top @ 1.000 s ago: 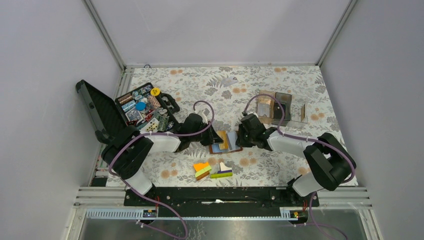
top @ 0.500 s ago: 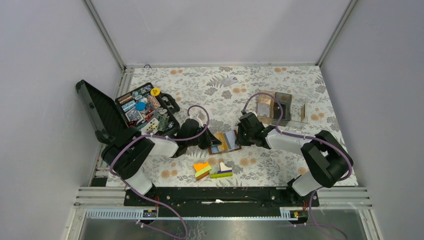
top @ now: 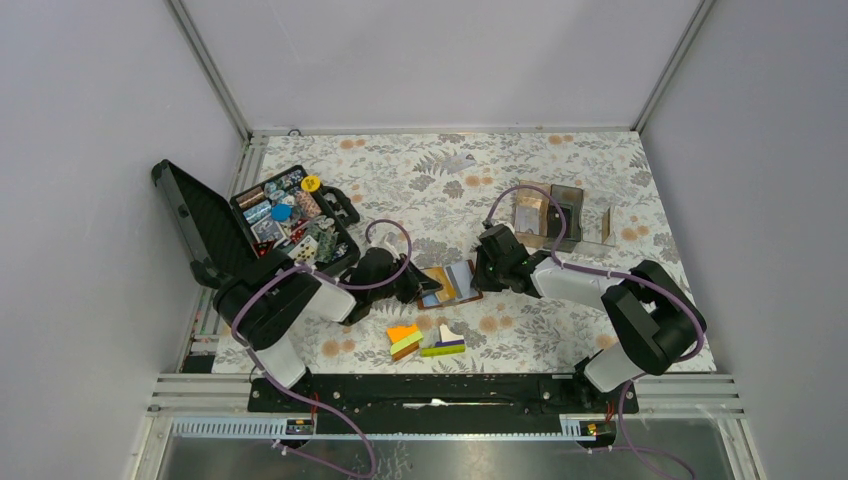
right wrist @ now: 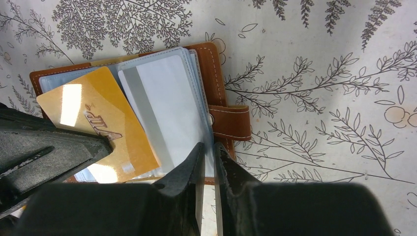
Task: Put the credit cards into the card holder
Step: Insert the credit card into the card holder.
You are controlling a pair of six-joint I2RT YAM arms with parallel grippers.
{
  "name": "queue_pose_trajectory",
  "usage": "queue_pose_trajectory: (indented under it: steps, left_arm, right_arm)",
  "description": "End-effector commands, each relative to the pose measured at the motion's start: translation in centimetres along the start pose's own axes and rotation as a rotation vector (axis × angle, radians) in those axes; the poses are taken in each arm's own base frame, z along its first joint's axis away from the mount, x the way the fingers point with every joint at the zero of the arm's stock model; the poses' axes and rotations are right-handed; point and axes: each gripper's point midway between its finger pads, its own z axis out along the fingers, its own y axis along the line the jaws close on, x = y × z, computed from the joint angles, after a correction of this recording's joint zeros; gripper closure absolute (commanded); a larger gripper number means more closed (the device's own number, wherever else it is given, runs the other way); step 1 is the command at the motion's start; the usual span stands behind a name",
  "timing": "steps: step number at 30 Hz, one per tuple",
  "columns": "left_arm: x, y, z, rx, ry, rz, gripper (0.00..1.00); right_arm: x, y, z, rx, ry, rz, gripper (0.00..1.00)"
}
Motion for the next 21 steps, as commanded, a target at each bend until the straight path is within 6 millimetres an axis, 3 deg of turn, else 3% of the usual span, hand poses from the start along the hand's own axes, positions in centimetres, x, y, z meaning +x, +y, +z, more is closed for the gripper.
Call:
queue_pose_trajectory:
  steps: [1,10,21]
  left_arm:
    - [-0.7,-0.9,0.2,0.061,-0.037,-0.013,1.00]
    - [-0.7,0.5,0.6,-0.009,-0.029,0.060,1.00]
    - [-0.2,0.5,1.2,0.008,0.006,0.089,1.00]
  right_arm:
    - [2.0,-2.5,0.6,0.105,0.074,0.002,0.85]
    - [1.9,-2.4,0.6,0.103,0.076,0.000,0.86]
    - [2.1,-2.4,0.7,0.107,0.089,-0.001,0.87]
